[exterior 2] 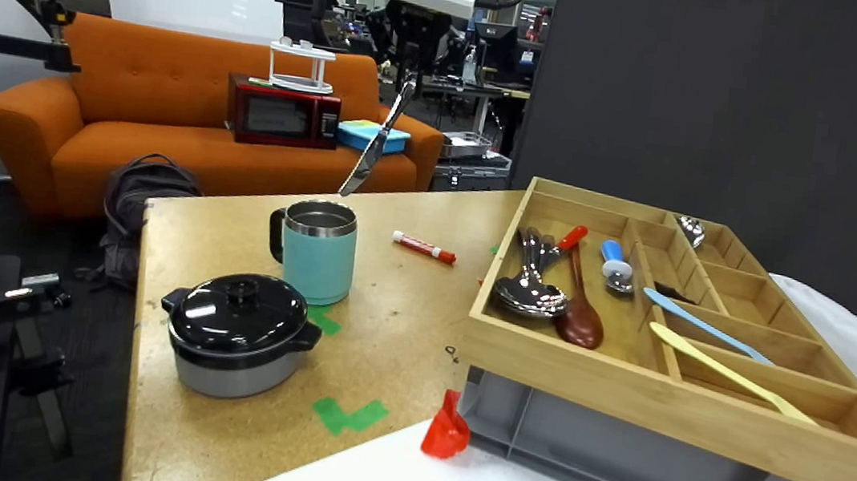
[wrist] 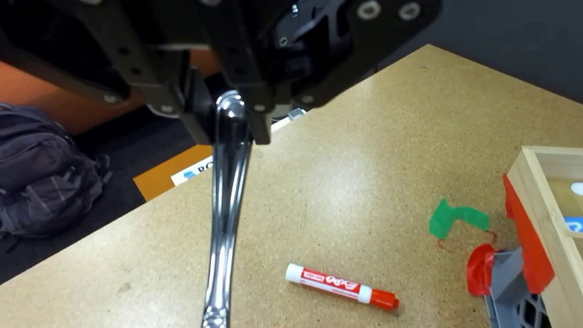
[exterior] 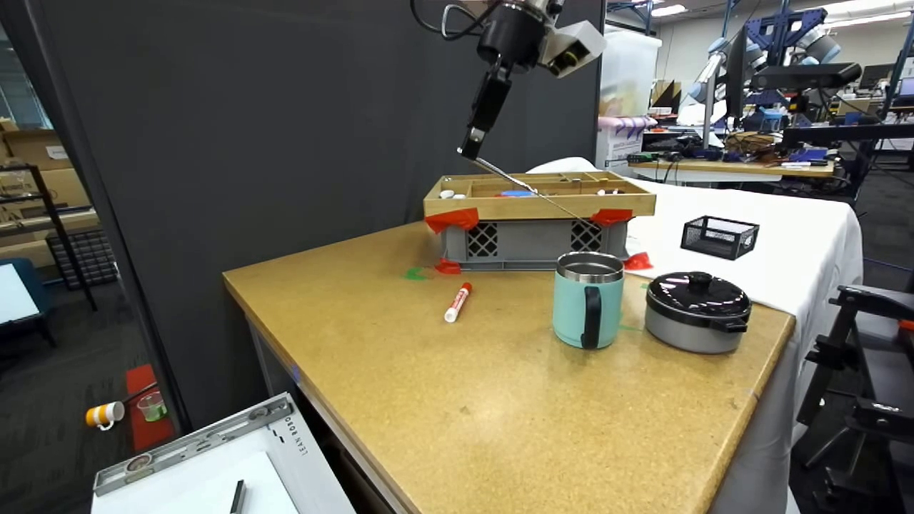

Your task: Put the butter knife in the mug

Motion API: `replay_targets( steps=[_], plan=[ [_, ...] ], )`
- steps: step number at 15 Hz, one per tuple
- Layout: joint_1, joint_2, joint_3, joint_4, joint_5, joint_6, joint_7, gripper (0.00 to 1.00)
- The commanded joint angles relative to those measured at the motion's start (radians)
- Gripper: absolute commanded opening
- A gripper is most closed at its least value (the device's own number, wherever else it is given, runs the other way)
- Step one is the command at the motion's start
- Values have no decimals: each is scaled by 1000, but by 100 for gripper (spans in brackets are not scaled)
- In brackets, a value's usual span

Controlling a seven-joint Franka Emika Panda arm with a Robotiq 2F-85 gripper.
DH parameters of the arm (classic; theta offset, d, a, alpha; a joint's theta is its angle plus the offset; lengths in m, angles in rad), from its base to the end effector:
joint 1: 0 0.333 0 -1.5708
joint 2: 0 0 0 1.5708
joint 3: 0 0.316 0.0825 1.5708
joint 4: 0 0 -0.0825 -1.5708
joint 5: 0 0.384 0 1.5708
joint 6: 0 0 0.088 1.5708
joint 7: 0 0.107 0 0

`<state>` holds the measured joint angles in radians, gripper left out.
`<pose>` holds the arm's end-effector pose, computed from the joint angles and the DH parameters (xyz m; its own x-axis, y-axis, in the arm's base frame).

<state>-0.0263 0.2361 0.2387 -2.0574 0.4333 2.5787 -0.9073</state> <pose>0.5989 0.1166 0.3532 0.6621 0.6226 0.4171 0.7040 -0.7076 -0.0613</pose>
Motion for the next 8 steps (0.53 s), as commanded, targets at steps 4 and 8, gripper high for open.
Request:
replay_targets(
  steps=[4,8],
  plan=[
    [4,-121,52,-141,376,129,-291,6],
    [-11,-152,72,-176,637,174,-507,6]
  ],
)
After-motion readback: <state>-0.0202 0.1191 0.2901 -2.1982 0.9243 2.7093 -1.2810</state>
